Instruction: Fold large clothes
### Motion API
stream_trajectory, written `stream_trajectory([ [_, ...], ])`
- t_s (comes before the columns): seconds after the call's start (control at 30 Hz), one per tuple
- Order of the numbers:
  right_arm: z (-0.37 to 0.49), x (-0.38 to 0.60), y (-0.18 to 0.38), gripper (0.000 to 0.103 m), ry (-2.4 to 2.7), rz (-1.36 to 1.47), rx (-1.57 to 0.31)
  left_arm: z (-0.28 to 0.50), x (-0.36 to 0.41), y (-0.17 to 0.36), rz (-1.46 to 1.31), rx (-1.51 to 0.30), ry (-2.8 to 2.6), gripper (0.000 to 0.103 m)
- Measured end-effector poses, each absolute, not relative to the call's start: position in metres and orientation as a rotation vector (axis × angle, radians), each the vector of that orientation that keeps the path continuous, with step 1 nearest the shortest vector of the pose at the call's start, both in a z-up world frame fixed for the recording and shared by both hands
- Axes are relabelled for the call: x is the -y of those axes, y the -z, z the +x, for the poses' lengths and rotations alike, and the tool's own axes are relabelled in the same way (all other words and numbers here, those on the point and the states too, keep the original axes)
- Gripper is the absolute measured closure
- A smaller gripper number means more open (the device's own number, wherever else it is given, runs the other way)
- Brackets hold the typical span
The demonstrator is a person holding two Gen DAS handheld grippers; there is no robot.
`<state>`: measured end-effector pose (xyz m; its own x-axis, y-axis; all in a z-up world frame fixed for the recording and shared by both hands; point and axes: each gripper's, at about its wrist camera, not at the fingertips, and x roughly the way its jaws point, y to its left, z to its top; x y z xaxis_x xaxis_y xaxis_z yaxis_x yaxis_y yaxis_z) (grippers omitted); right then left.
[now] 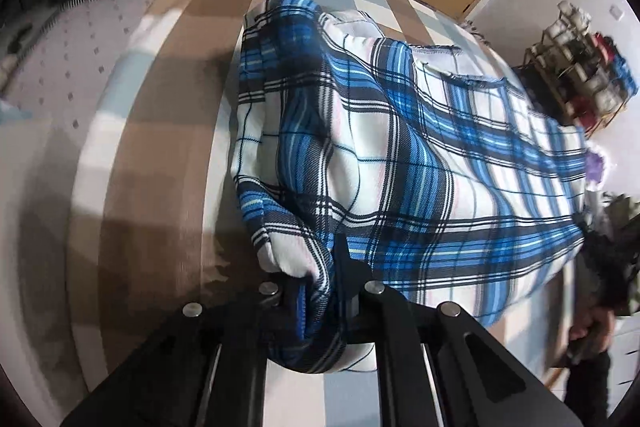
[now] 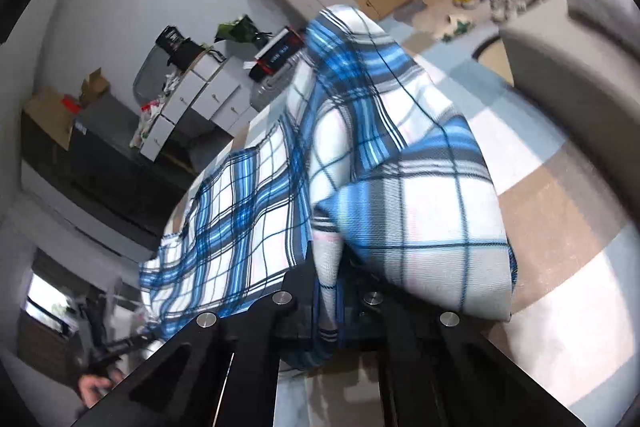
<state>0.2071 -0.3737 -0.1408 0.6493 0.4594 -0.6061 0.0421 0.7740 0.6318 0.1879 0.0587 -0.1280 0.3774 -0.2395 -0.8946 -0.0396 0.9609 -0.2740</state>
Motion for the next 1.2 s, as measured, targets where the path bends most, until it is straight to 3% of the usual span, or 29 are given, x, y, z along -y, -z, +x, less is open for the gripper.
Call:
stream_trajectory([
  [0.2,0.163,0.381,0.129,0.099,-0.384,0.621,-0.811,0.145,-0.060,0.124,-0.282,-1.200,0.168,0.098],
  [0.37,0.109,0.392,0.134,0.097,-0.426,0.597,-0.920,0.101,-0.059,0.109,-0.199,-1.247,0.246,0.094],
  [0.43,0.093,0.386,0.136,0.088,-0.431,0.531,-1.019,0.092,-0.057,0.100,-0.091,-1.282,0.198,0.083],
  [0.47,0.088,0.384,0.135,0.082,-0.431,0.499,-1.030,0.087,-0.059,0.092,-0.048,-1.272,0.160,0.082],
  [0.57,0.071,0.386,0.119,0.033,-0.380,0.446,-0.962,0.078,-0.066,0.059,0.001,-1.209,0.108,0.074],
  [0.67,0.056,0.392,0.095,0.032,-0.374,0.525,-0.839,0.072,-0.062,0.022,0.083,-1.077,0.083,0.033],
  [0.7,0.053,0.390,0.088,0.031,-0.400,0.540,-0.795,0.076,-0.054,0.014,0.119,-1.047,0.100,0.030],
  [0.77,0.050,0.375,0.072,0.011,-0.480,0.532,-0.714,0.092,-0.032,0.002,0.191,-1.003,0.168,0.030],
  [0.87,0.068,0.321,0.059,0.009,-0.638,0.538,-0.691,0.131,0.013,0.010,0.355,-0.941,0.272,0.030],
  [0.97,0.081,0.277,0.057,0.009,-0.707,0.567,-0.713,0.187,0.047,0.052,0.515,-1.035,0.315,0.030],
  [1.2,0.082,0.230,0.072,0.009,-0.807,0.433,-0.803,0.227,0.037,0.115,0.470,-1.263,0.461,0.033],
])
